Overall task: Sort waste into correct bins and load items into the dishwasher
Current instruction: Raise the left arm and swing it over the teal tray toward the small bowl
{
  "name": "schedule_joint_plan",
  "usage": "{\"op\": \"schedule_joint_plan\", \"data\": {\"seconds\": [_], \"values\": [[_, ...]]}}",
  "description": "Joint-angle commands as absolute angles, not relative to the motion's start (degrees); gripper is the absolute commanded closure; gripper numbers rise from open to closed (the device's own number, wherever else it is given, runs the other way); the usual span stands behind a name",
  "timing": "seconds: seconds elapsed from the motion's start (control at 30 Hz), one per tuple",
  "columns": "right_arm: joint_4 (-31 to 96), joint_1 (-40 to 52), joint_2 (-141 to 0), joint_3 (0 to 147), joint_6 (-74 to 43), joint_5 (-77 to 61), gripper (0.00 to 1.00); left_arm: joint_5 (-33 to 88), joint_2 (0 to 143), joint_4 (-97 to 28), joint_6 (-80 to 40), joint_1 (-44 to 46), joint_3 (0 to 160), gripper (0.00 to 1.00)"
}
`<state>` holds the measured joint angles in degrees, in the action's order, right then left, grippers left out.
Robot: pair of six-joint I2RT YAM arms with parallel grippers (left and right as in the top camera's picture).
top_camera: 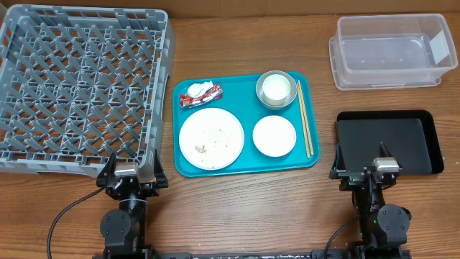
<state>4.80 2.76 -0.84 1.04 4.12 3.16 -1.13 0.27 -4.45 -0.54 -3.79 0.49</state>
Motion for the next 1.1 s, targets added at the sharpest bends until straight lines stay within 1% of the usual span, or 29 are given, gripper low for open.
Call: {"op": "schedule_joint_plan", "data": {"seconds": [0.0, 0.07, 0.1, 0.23, 0.27, 0.3, 0.33, 0.4, 0.47, 0.53, 0.67, 0.73, 0.8, 0.87, 0.93, 1.07], "values": [[4.60, 3.16, -0.16, 0.47, 4.34, 2.85, 0.00, -1.58, 0.27, -4.27, -1.45, -4.10, 0.27, 0.00], [4.60, 3.16, -0.16, 0.47, 4.34, 2.85, 0.00, 0.01, 0.27, -3.03, -3.31, -4.10, 0.27, 0.00], [4.60, 3.16, -0.16, 0.47, 4.34, 2.85, 0.00, 5.54, 0.27, -2.35, -8.75, -3.92, 0.27, 0.00], [4.60, 3.16, -0.16, 0.47, 4.34, 2.85, 0.00, 40.05, 0.36, -2.57, -38.68, -3.33, 0.38, 0.00], [4.60, 3.16, -0.16, 0.47, 4.34, 2.85, 0.00, 47.44, 0.36, -2.74, -44.51, -3.31, 0.38, 0.00], [4.60, 3.16, -0.16, 0.47, 4.34, 2.85, 0.00, 51.83, 0.36, -2.61, -51.00, -3.31, 0.38, 0.00], [4.60, 3.16, -0.16, 0.47, 4.34, 2.85, 0.00, 55.11, 0.36, -2.57, -58.54, -3.31, 0.38, 0.00], [4.60, 3.16, -0.16, 0.47, 4.34, 2.85, 0.00, 59.07, 0.36, -3.20, -66.92, -3.31, 0.38, 0.00], [4.60, 3.16, -0.16, 0.47, 4.34, 2.85, 0.00, 59.05, 0.36, -2.50, -74.39, -3.36, 0.38, 0.00], [4.60, 3.16, -0.16, 0.47, 4.34, 2.85, 0.00, 57.93, 0.36, 2.26, -81.76, -3.36, 0.38, 0.00], [4.60, 3.16, -0.16, 0.47, 4.34, 2.85, 0.00, 58.06, 0.36, 25.39, -85.91, -3.36, 1.34, 0.00], [4.60, 3.16, -0.16, 0.47, 4.34, 2.85, 0.00, 57.28, 0.36, 26.87, -86.83, -3.40, 3.75, 0.00], [4.60, 3.16, -0.16, 0.47, 4.34, 2.85, 0.00, 56.27, 0.91, 22.39, -84.73, -3.42, 7.79, 0.00], [4.60, 3.16, -0.16, 0.47, 4.34, 2.85, 0.00, 55.88, 3.03, 16.19, -78.08, -3.42, 13.15, 0.00], [4.60, 3.16, -0.16, 0.47, 4.34, 2.85, 0.00, 55.57, 6.79, 9.39, -69.60, -3.40, 19.29, 0.00], [4.60, 3.16, -0.16, 0.47, 4.34, 2.85, 0.00, 55.70, 20.84, -9.72, -50.28, -3.38, 36.64, 0.00]]}}
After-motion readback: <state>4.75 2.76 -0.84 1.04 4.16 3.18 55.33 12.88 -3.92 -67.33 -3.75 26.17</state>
